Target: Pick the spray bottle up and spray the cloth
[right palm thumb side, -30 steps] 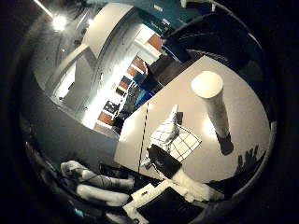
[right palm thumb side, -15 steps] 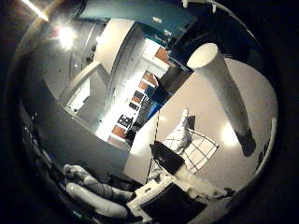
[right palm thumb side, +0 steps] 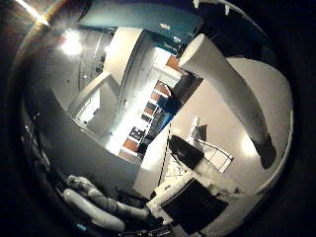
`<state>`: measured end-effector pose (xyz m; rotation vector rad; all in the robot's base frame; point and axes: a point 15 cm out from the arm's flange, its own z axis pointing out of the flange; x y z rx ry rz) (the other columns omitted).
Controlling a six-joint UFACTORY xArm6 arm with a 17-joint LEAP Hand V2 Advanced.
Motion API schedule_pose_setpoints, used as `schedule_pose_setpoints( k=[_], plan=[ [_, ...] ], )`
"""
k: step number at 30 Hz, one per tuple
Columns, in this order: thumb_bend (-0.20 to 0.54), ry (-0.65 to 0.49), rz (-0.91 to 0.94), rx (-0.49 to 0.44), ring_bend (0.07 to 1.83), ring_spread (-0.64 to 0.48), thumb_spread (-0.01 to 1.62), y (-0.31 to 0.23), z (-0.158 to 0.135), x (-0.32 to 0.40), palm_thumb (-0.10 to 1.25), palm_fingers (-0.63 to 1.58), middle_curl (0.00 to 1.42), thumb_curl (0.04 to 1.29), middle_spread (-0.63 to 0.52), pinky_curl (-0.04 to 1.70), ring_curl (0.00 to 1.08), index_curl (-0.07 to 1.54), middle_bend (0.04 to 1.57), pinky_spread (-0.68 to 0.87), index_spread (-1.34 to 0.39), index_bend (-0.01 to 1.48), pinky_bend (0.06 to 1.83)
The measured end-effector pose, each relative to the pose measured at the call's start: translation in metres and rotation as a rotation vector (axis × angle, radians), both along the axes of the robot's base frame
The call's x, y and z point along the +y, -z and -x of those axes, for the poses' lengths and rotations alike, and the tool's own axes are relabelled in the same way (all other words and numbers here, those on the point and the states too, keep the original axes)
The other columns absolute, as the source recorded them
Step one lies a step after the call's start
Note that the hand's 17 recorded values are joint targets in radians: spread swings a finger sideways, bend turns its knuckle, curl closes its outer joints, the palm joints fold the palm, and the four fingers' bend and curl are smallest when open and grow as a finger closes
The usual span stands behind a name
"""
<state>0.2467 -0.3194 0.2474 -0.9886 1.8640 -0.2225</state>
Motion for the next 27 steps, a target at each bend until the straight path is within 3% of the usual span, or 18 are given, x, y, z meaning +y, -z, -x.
schedule_pose_setpoints(
  k=[21,27],
  plan=[
    [-0.024,-0.019,-0.074,-0.005,0.6,0.19,1.03,0.03,-0.037,0.002,0.67,0.23,0.37,0.36,0.15,0.28,0.26,0.27,0.34,0.37,-0.07,0.15,0.41],
    [-0.024,-0.038,-0.09,-0.015,0.69,0.14,1.03,0.032,-0.064,0.008,0.67,0.34,0.39,0.37,0.12,0.27,0.28,0.28,0.39,0.34,-0.07,0.16,0.44]
  ],
)
